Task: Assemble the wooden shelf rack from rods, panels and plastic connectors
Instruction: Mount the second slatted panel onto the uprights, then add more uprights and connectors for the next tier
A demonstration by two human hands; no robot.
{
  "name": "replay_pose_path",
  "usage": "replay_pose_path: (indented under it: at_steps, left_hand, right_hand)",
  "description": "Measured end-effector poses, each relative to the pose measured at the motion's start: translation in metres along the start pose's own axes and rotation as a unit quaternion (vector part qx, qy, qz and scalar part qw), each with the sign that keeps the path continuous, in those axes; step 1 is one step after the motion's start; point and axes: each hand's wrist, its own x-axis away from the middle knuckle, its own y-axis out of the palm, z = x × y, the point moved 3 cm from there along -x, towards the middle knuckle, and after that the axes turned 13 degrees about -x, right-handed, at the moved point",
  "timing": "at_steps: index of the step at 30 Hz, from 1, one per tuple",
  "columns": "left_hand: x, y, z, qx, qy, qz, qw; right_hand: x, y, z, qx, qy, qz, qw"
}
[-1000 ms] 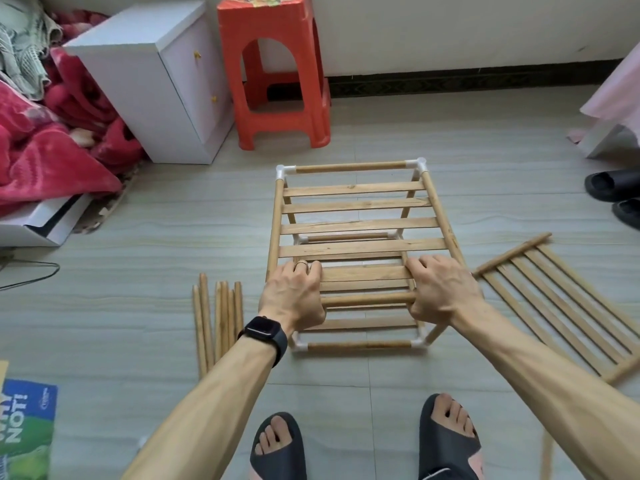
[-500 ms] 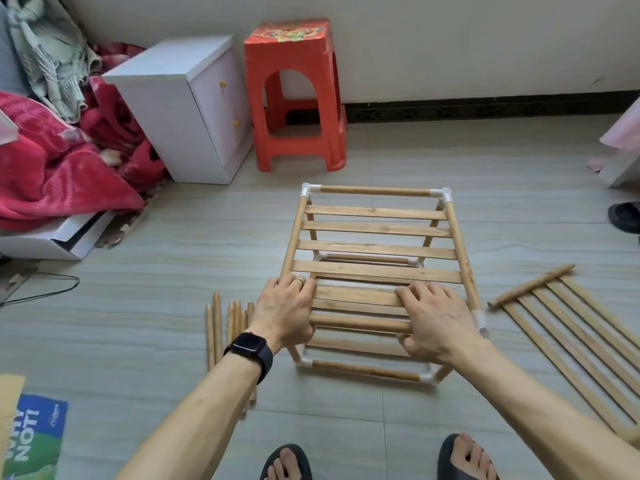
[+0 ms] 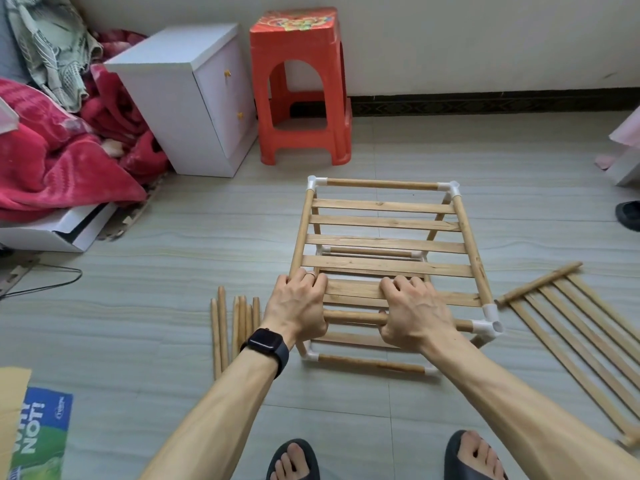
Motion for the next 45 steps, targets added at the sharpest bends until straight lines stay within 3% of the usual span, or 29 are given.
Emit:
replay_pose_path:
  at_steps: [4, 8, 10, 12, 17, 20, 23, 28, 32, 38, 40, 42, 45]
  left_hand:
    - [0.006, 0.003, 0.004, 0.019, -0.001, 0.041, 0.999]
    - [0.021, 0.004, -0.003, 0.091, -0.001, 0.137, 0.986]
    - [0.034, 0.014, -0.015, 0.135, -0.037, 0.164, 0.976]
    - [0.053, 0.035, -0.034, 0.184, -0.112, 0.158, 0.964]
    - [0.100, 0.103, -0.084, 0.132, -0.257, -0.051, 0.956]
    - [0.122, 0.141, -0.105, 0.220, -0.384, -0.178, 0.879]
    - [0.136, 0.178, -0.114, 0.269, -0.434, -0.298, 0.807]
    - [0.148, 0.220, -0.109, 0.261, -0.453, -0.379, 0.763]
    - [0.147, 0.230, -0.107, 0.257, -0.466, -0.377, 0.758]
    - [0.147, 0.208, -0.120, 0.215, -0.414, -0.398, 0.790]
    - [0.144, 0.187, -0.129, 0.219, -0.393, -0.393, 0.802]
    - [0.139, 0.160, -0.136, 0.248, -0.388, -0.355, 0.813]
    - [0.125, 0.106, -0.141, 0.332, -0.373, -0.248, 0.830]
  right_hand:
    - [0.004, -0.002, 0.001, 0.029, 0.011, -0.028, 0.999]
    - [0.008, -0.003, -0.009, 0.058, 0.043, -0.085, 0.994]
    - [0.002, -0.014, -0.020, 0.045, 0.058, -0.133, 0.988]
    - [-0.011, -0.028, -0.044, -0.012, 0.021, -0.155, 0.988]
    - [-0.058, -0.040, -0.138, -0.069, -0.171, -0.027, 0.982]
    - [-0.089, -0.010, -0.168, -0.021, -0.182, -0.056, 0.982]
    - [-0.095, 0.026, -0.170, -0.032, -0.153, -0.083, 0.984]
    - [-0.082, 0.050, -0.168, -0.065, -0.175, -0.052, 0.981]
    - [-0.090, 0.046, -0.165, -0.081, -0.171, -0.060, 0.980]
    - [-0.082, 0.041, -0.168, -0.073, -0.170, -0.074, 0.980]
    - [-0.072, 0.044, -0.170, -0.064, -0.134, -0.053, 0.987]
    - [-0.060, 0.045, -0.168, -0.068, -0.058, -0.046, 0.995]
    - [-0.044, 0.037, -0.154, -0.056, 0.012, -0.104, 0.993]
